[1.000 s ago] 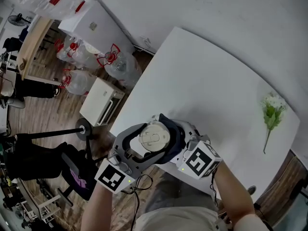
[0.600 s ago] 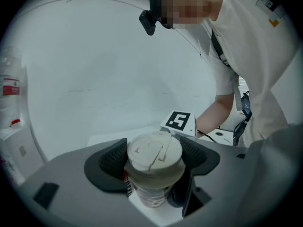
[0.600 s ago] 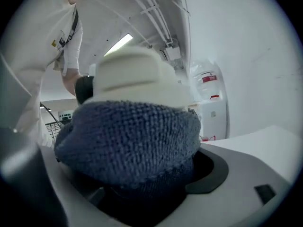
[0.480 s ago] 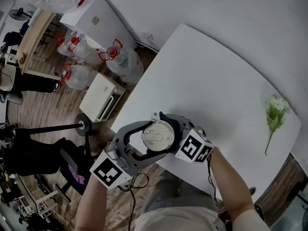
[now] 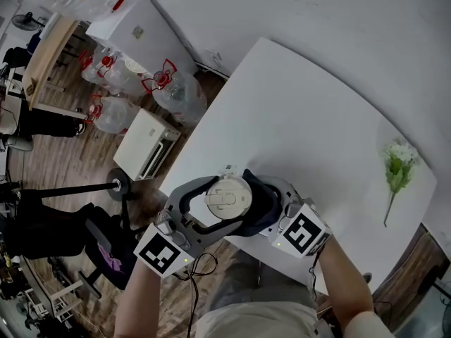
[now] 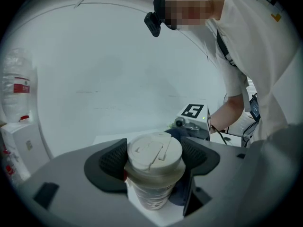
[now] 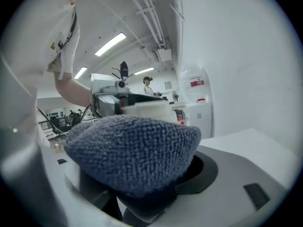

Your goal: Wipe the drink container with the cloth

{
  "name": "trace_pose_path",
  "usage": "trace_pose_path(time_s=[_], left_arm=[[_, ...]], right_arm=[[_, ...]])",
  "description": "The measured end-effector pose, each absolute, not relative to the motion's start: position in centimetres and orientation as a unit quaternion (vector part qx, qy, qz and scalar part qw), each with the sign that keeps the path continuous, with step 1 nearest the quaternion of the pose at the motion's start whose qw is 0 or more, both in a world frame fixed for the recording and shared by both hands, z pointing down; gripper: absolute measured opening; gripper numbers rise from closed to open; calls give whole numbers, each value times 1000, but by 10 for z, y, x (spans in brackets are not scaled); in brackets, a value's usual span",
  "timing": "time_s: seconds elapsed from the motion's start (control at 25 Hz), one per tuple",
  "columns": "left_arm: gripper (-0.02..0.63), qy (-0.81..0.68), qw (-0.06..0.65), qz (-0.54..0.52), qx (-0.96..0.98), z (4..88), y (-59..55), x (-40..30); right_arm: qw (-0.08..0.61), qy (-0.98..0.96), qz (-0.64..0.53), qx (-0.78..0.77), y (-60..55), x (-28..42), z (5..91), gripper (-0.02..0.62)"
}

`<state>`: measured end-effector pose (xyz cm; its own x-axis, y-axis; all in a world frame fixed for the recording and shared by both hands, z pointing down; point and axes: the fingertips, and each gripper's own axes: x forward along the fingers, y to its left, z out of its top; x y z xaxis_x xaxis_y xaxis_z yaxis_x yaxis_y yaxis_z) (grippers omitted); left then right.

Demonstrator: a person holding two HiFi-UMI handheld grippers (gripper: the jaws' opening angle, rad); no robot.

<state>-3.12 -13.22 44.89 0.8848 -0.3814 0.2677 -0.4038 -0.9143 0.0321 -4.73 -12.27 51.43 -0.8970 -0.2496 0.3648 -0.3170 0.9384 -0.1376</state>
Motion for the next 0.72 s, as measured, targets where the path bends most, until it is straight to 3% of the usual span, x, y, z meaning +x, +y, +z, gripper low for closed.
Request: trace_pose_path(time_s=[0.2, 0.52, 0.72], left_arm=[[368, -279, 71, 109, 951, 443, -145, -32], [368, -377, 79, 128, 914, 443, -150, -23], [368, -425, 82, 126, 893, 446, -146, -23]], right_arm=[[178, -972, 40, 147, -132, -55, 495, 362], [151, -968, 72, 187, -146, -68, 526, 413], [180, -958, 97, 202, -147, -70, 558, 417]])
